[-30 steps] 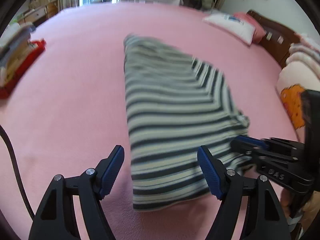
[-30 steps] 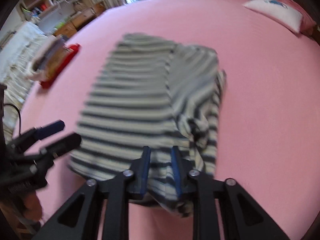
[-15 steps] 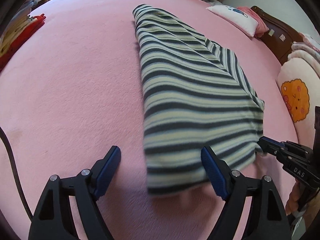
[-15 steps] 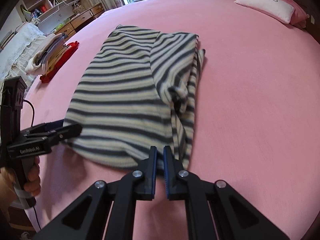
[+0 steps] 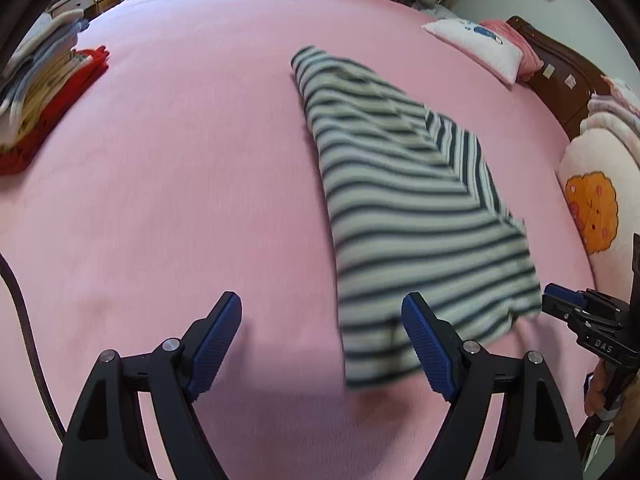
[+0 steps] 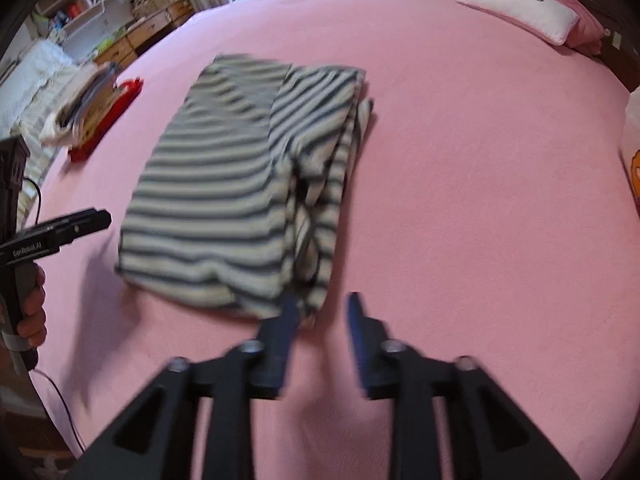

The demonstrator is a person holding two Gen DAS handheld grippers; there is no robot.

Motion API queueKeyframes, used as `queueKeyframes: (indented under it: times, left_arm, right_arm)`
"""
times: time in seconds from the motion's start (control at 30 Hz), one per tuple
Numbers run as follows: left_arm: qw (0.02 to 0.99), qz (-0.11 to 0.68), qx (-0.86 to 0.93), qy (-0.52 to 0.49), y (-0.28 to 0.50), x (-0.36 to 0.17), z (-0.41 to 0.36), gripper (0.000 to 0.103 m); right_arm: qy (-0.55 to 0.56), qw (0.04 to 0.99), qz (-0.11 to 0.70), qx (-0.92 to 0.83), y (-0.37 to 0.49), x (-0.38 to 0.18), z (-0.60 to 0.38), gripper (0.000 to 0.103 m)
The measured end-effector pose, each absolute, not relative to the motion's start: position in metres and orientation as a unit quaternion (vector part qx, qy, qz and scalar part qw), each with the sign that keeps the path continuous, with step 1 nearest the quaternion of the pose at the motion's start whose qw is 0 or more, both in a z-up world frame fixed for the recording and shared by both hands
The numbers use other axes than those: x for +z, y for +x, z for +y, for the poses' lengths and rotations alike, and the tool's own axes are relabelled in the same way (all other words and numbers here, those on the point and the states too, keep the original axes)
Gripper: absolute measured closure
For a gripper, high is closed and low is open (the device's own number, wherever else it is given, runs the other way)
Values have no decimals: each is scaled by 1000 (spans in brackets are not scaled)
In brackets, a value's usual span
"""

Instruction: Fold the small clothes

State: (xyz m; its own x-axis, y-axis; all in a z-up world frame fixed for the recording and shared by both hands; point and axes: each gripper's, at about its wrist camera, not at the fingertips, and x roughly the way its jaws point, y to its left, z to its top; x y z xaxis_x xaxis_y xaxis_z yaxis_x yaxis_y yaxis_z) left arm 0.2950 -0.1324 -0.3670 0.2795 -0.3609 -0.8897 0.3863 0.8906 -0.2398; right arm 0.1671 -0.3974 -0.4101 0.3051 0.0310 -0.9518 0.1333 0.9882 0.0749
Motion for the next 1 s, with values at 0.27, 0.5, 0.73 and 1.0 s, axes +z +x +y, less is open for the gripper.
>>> queueKeyframes:
  times: [0.27,0.5,0.73,1.0]
  left_arm:
    - [806,535,-253,29,336,-353,-145,22]
    - [783,551,-286,42,361,-360,-158,22]
    - [754,576,-313,35,386,-374,-171,22]
    - [732,595,-331,34,412,-394,-191,22]
  right_arm:
    - [139,816,560,-15,192,-396,-412,49]
    - [143,808,572,-3,212,-411,-412,49]
    - [162,794,586,2,218,-430,-411,49]
    - [178,782,597,2,222,-448,-417,49]
